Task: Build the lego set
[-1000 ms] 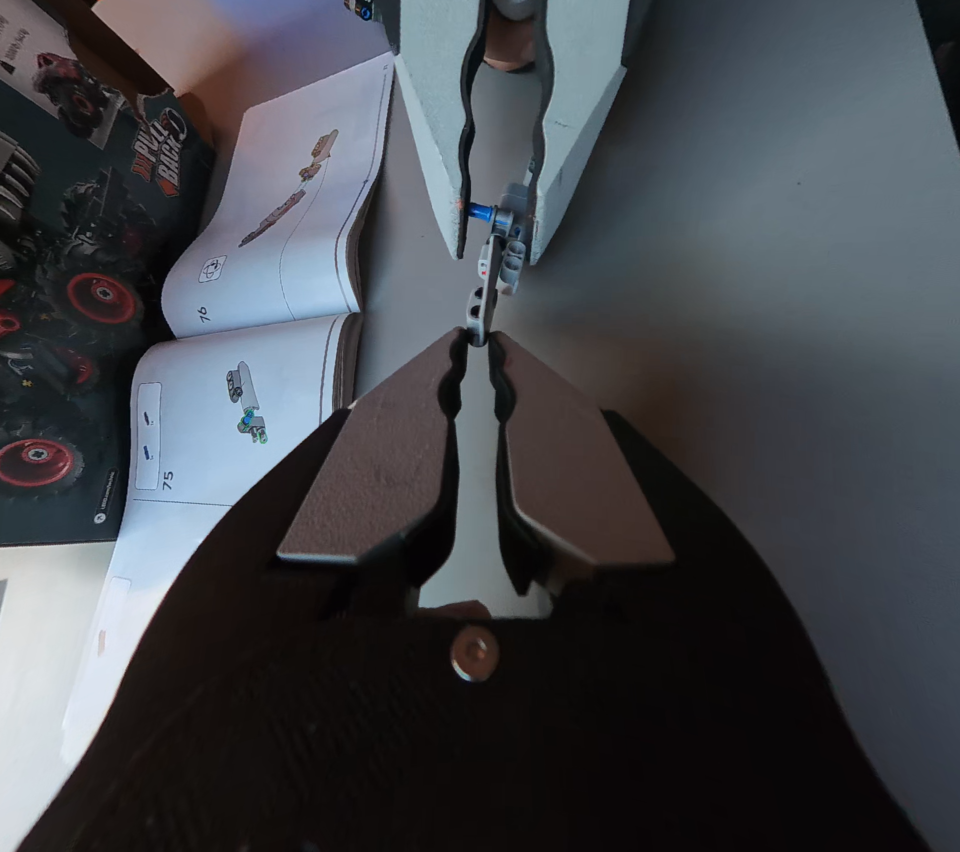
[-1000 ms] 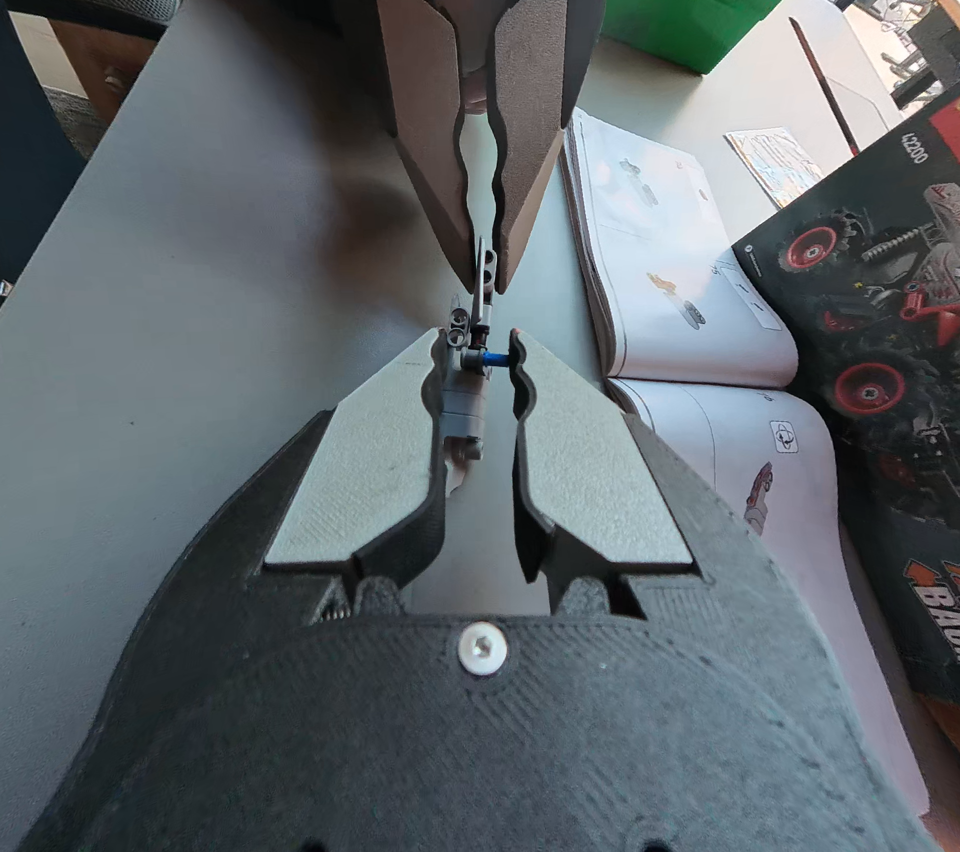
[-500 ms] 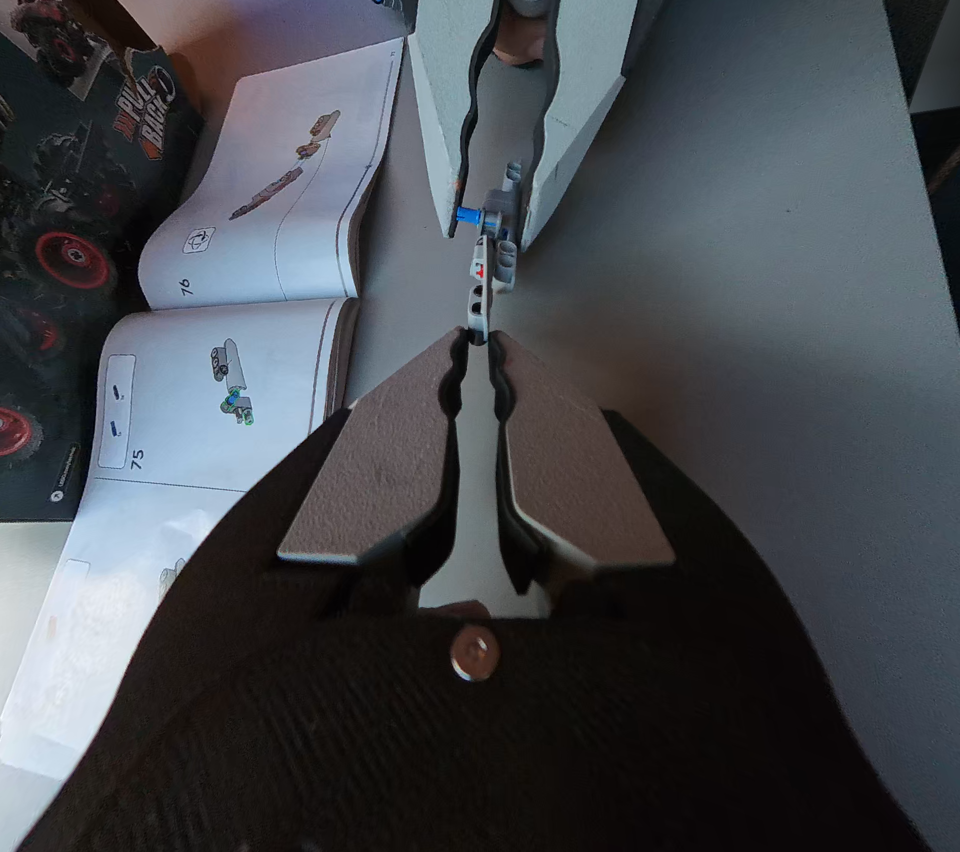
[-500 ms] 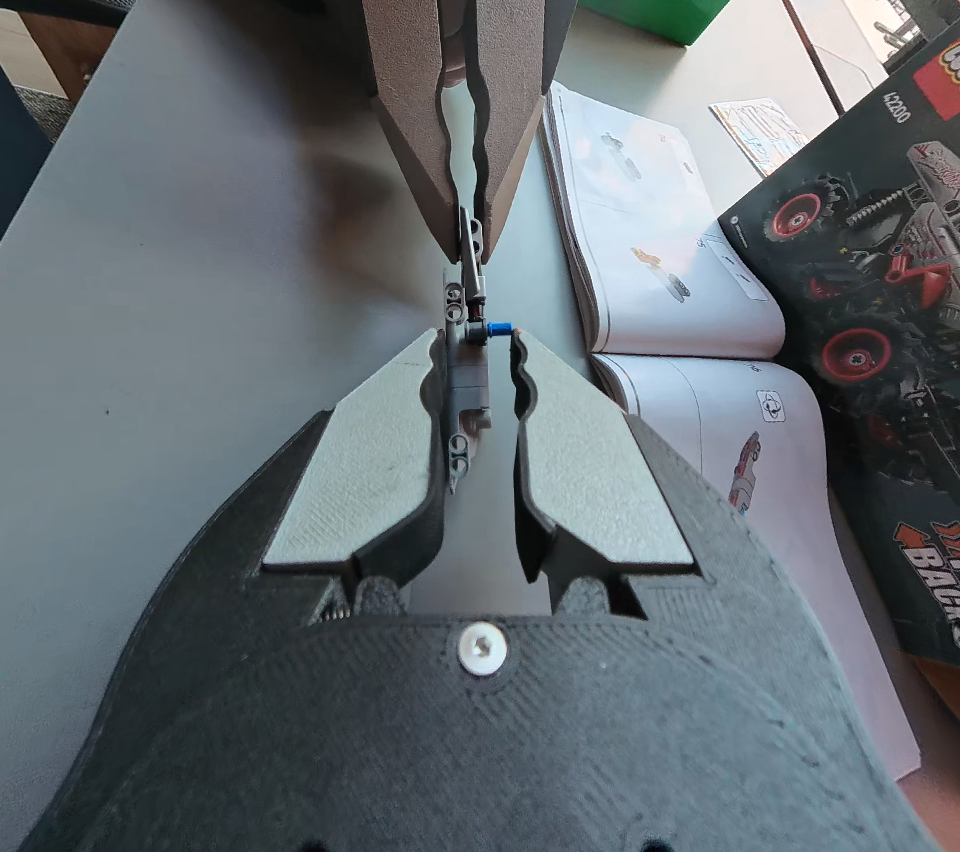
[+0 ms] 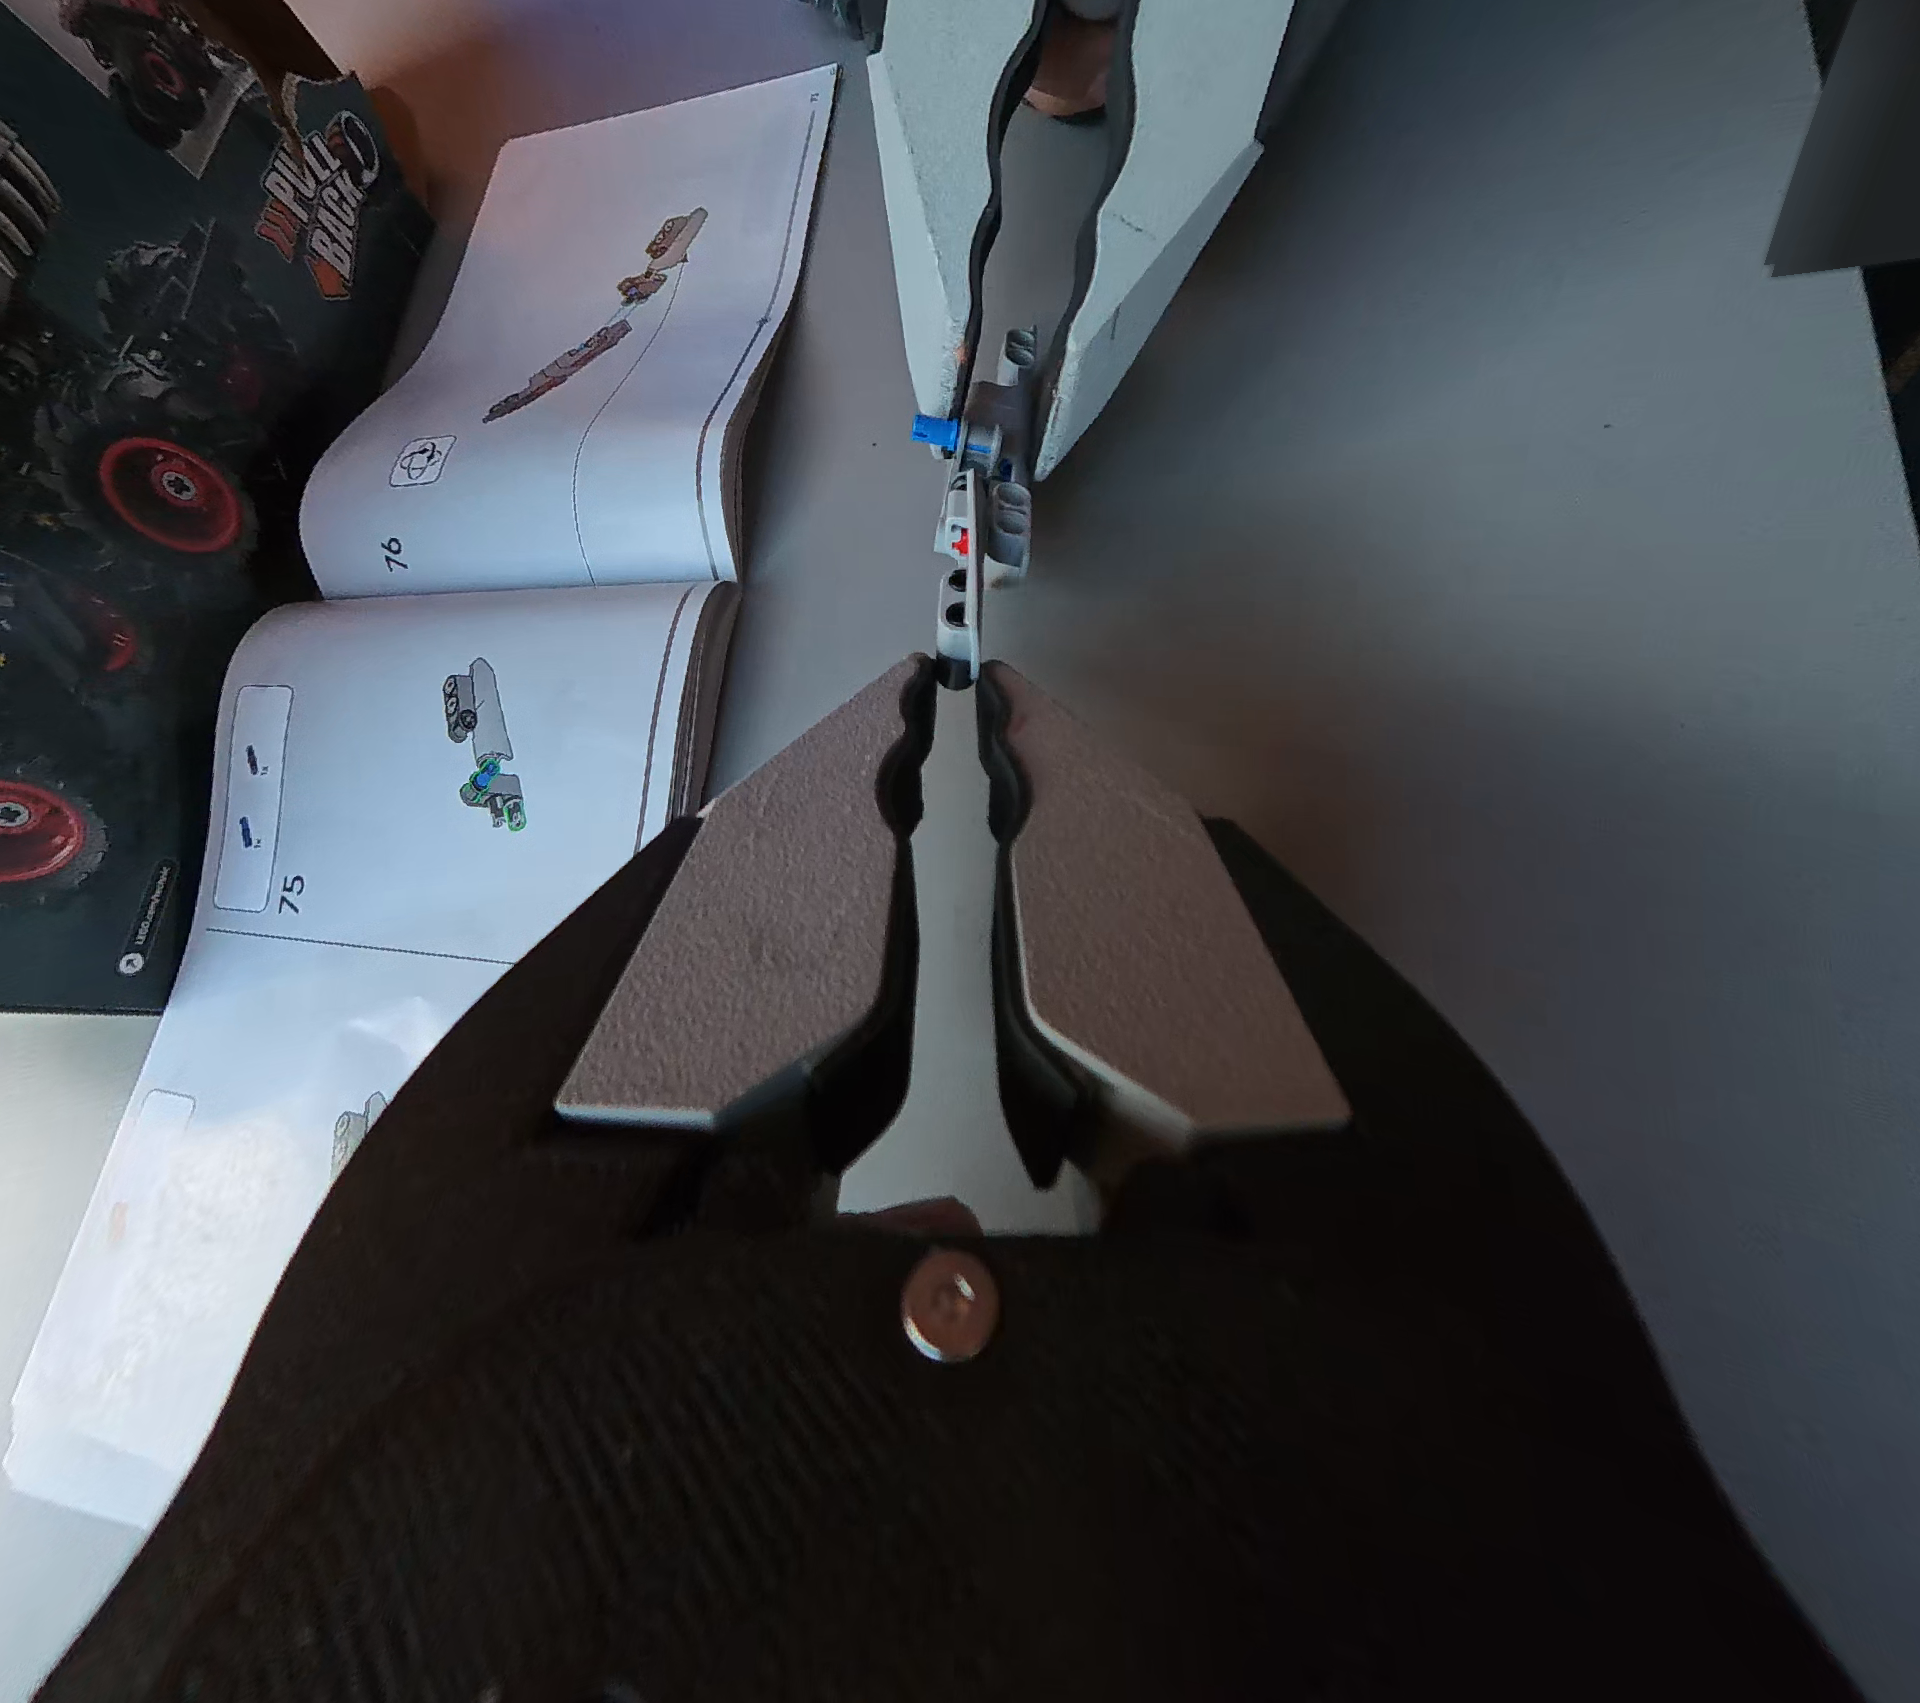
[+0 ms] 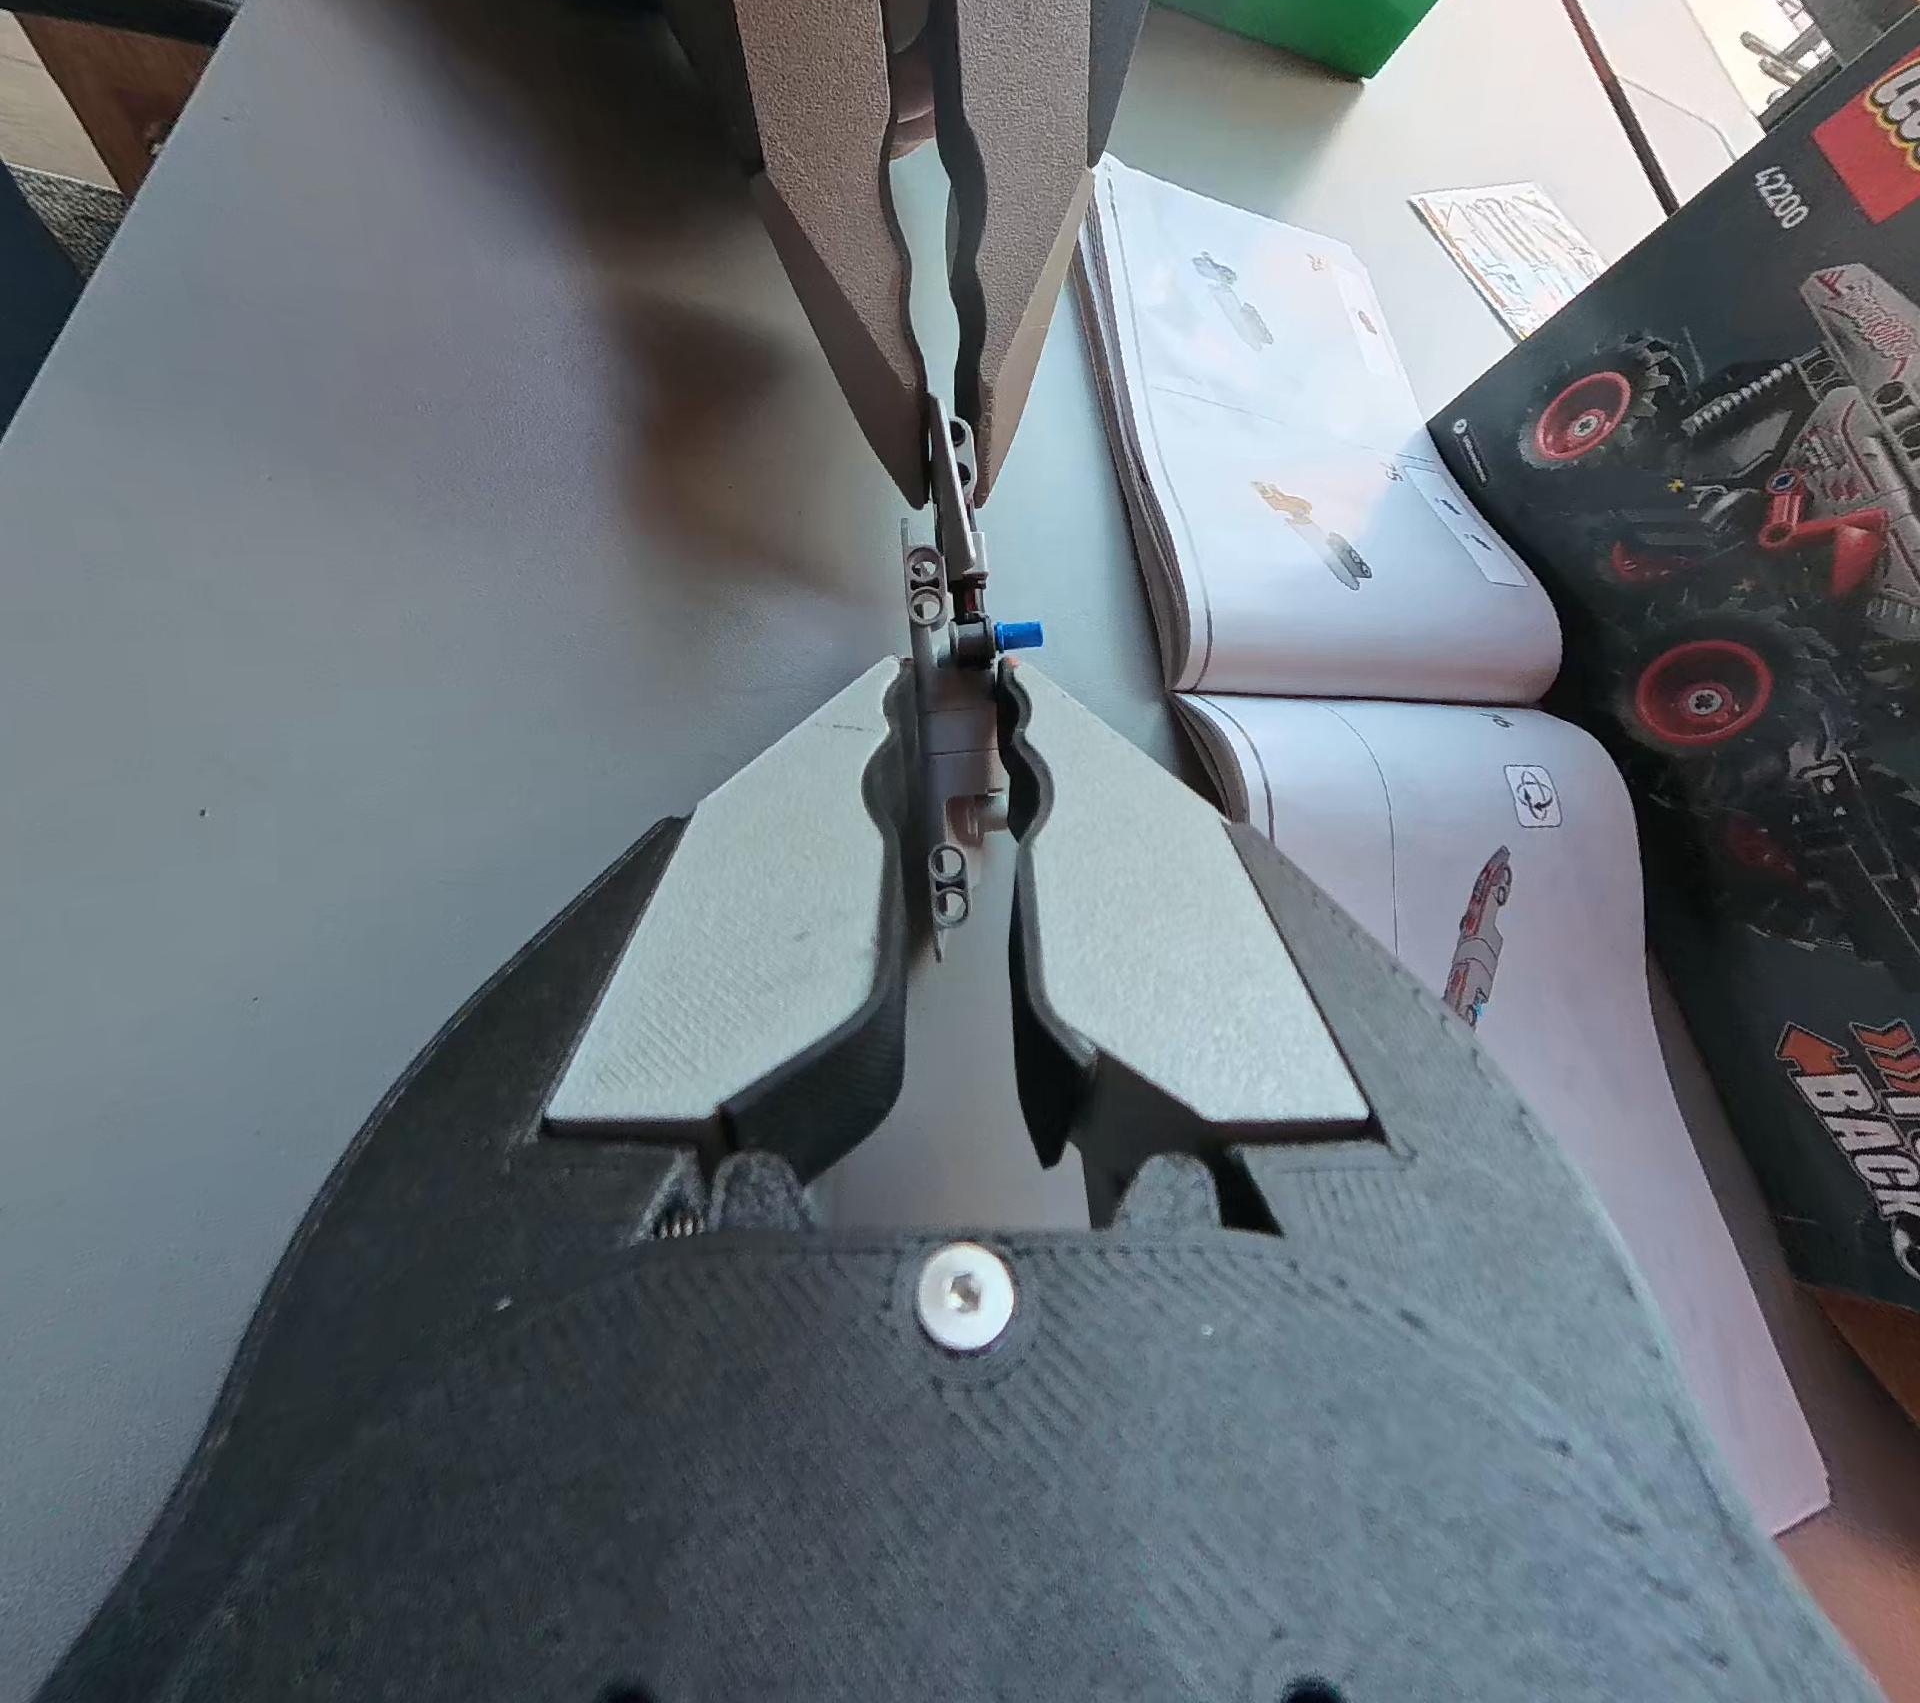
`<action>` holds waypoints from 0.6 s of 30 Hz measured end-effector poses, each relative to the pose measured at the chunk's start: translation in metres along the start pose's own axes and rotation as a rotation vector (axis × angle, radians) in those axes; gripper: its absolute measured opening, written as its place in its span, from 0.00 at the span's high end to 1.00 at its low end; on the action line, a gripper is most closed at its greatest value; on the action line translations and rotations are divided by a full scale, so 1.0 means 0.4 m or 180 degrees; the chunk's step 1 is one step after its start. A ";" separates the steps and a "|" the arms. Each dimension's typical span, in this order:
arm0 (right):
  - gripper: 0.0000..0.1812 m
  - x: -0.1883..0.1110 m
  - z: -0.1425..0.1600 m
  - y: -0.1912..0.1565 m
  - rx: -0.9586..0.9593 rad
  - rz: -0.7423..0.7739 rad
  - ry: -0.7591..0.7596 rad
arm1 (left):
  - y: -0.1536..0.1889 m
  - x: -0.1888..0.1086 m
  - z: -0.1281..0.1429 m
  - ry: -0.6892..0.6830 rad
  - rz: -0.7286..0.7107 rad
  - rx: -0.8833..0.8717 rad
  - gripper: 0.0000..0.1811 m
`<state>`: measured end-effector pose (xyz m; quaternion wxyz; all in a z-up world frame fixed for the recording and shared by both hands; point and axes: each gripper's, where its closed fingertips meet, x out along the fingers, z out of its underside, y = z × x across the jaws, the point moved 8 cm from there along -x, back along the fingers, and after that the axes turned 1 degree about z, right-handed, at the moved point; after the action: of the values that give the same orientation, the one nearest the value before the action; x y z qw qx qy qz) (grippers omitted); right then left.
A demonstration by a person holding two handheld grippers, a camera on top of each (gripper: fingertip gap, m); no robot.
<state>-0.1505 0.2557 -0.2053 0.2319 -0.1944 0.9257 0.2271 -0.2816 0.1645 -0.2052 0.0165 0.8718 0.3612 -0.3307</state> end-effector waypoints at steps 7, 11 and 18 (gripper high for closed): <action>0.94 0.001 0.003 0.005 0.0043 0.0024 -0.0027 | -0.010 0.001 0.007 -0.0077 -0.0003 -0.0140 0.97; 0.94 0.000 0.005 0.009 0.0083 0.0040 -0.0040 | -0.019 -0.002 0.011 -0.0083 0.0028 -0.0271 0.97; 0.94 0.003 0.007 0.009 0.0084 0.0034 -0.0066 | -0.019 -0.002 0.011 -0.0078 0.0030 -0.0277 0.97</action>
<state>-0.1523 0.2598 -0.2067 0.2428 -0.1840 0.9271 0.2182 -0.2895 0.1683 -0.2065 0.0605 0.8678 0.3708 -0.3253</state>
